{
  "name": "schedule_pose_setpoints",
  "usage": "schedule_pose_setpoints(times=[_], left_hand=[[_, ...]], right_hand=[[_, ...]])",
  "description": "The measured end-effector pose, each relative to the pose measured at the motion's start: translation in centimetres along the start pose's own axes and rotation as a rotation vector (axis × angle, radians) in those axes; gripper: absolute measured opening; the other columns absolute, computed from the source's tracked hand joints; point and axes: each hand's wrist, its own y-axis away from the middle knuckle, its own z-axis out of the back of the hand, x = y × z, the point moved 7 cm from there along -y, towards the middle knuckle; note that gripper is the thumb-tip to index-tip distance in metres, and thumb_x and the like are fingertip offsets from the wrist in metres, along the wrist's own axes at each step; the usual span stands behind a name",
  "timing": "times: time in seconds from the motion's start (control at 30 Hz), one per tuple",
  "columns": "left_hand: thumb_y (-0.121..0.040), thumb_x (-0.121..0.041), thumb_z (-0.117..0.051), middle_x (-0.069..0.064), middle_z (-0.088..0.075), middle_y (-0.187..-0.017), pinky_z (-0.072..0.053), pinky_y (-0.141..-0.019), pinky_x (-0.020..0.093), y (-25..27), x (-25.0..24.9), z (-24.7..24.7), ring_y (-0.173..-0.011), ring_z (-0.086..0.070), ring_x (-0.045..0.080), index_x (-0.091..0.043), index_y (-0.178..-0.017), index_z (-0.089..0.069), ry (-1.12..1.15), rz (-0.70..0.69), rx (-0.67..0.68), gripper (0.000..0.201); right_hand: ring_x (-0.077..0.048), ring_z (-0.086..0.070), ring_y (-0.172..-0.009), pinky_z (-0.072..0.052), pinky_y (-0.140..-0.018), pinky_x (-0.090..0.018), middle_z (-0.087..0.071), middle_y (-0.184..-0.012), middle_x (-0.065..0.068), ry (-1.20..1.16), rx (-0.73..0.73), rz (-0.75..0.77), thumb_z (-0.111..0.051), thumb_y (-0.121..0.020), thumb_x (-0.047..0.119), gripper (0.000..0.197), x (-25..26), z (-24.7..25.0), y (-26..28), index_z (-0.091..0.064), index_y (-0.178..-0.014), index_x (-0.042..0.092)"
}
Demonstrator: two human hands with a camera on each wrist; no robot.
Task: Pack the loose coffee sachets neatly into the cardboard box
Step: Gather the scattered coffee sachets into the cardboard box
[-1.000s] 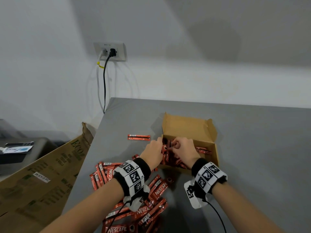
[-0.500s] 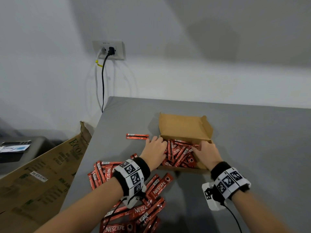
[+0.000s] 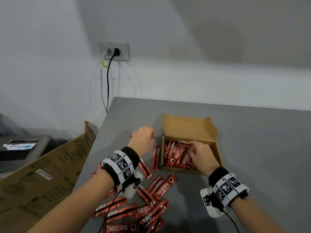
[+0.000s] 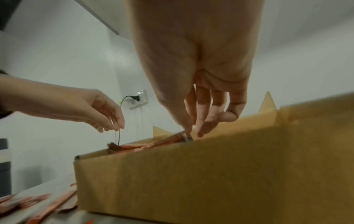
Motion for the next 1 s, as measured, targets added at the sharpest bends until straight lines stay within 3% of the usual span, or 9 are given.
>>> schedule_pose_setpoints(times=[0.1, 0.2, 0.33, 0.43, 0.57, 0.7, 0.8, 0.9, 1.0], left_hand=[[-0.089, -0.005, -0.047, 0.013, -0.045, -0.13, -0.039, -0.1, 0.048, -1.0, 3.9, -0.8, -0.122, -0.042, 0.031, -0.013, -0.13, -0.045, -0.2, 0.12, 0.156, 0.041], [-0.094, -0.013, -0.044, 0.01, -0.025, -0.148, -0.032, -0.103, 0.054, -1.1, 5.6, -3.5, -0.134, -0.025, 0.032, -0.022, -0.145, -0.026, -0.265, 0.119, 0.367, 0.055], [-0.093, -0.014, -0.045, 0.01, -0.042, -0.133, -0.039, -0.099, 0.054, -1.6, 6.0, -3.9, -0.123, -0.037, 0.028, -0.013, -0.129, -0.046, -0.217, 0.026, 0.293, 0.036], [-0.092, -0.01, -0.047, 0.01, -0.052, -0.117, -0.041, -0.096, 0.049, -1.4, 6.0, -3.9, -0.111, -0.046, 0.027, -0.009, -0.111, -0.052, -0.211, 0.012, 0.306, 0.02], [-0.088, 0.003, -0.041, 0.017, -0.058, -0.107, -0.041, -0.088, 0.037, -0.4, 6.2, -3.6, -0.102, -0.054, 0.032, -0.002, -0.105, -0.052, -0.08, 0.018, 0.38, 0.021], [-0.089, 0.002, -0.041, 0.016, -0.054, -0.108, -0.039, -0.086, 0.037, 1.4, 6.8, -0.5, -0.101, -0.052, 0.032, 0.0, -0.107, -0.047, -0.017, 0.002, 0.293, 0.02], [-0.09, -0.02, -0.051, 0.007, -0.048, -0.108, -0.039, -0.085, 0.032, 4.2, 7.6, 1.1, -0.102, -0.052, 0.026, -0.009, -0.113, -0.048, -0.184, 0.002, 0.348, 0.026], [-0.074, -0.035, -0.07, 0.002, -0.035, -0.115, -0.043, -0.081, 0.027, 7.9, 9.2, 0.5, -0.098, -0.048, 0.019, -0.022, -0.135, -0.031, -0.312, 0.063, 0.594, 0.073], [-0.05, -0.055, -0.083, 0.006, -0.026, -0.129, -0.043, -0.1, 0.037, 10.8, 10.5, 0.1, -0.119, -0.04, 0.026, -0.038, -0.145, -0.001, -0.268, 0.145, 0.758, 0.126]], right_hand=[[-0.009, -0.056, -0.085, -0.052, -0.083, -0.032, -0.06, -0.093, 0.003, -0.028, -0.067, 0.17, -0.058, -0.088, 0.01, 0.024, 3.1, 0.6, 1.3, -0.06, -0.112, 0.013], [0.001, -0.047, -0.107, -0.043, -0.099, -0.024, -0.052, -0.119, 0.009, -0.046, 0.285, 0.405, -0.058, -0.089, 0.029, 0.036, 8.2, -2.8, 4.4, -0.053, -0.124, 0.021], [-0.012, -0.028, -0.134, -0.027, -0.11, -0.03, -0.027, -0.146, 0.004, -0.02, 0.721, 0.531, -0.07, -0.077, 0.044, 0.08, 10.7, -7.7, 8.4, -0.029, -0.143, 0.025], [-0.025, -0.005, -0.143, -0.005, -0.111, -0.048, -0.009, -0.155, -0.006, 0.096, 0.762, 0.69, -0.077, -0.067, 0.05, 0.105, 10.2, -9.6, 10.0, -0.01, -0.146, 0.035], [-0.027, 0.01, -0.144, 0.014, -0.104, -0.054, -0.002, -0.157, -0.011, 0.242, 0.718, 0.803, -0.074, -0.068, 0.053, 0.097, 9.4, -10.7, 11.2, -0.016, -0.145, 0.04], [-0.025, -0.009, -0.141, -0.006, -0.112, -0.052, -0.023, -0.149, -0.006, 0.233, 0.611, 0.765, -0.064, -0.084, 0.036, 0.055, 9.3, -9.6, 10.3, -0.042, -0.134, 0.028], [-0.024, -0.028, -0.133, -0.031, -0.11, -0.045, -0.04, -0.137, -0.009, 0.217, 0.493, 0.793, -0.062, -0.087, 0.022, 0.038, 8.9, -9.2, 9.8, -0.052, -0.123, 0.019], [-0.024, -0.039, -0.124, -0.041, -0.105, -0.039, -0.047, -0.128, -0.011, 0.167, 0.474, 0.79, -0.063, -0.086, 0.017, 0.034, 8.9, -9.4, 9.6, -0.055, -0.119, 0.011], [-0.025, -0.041, -0.123, -0.038, -0.107, -0.037, -0.049, -0.127, -0.011, 0.216, 0.498, 0.781, -0.063, -0.085, 0.015, 0.039, 9.1, -9.7, 9.5, -0.052, -0.122, 0.009]])
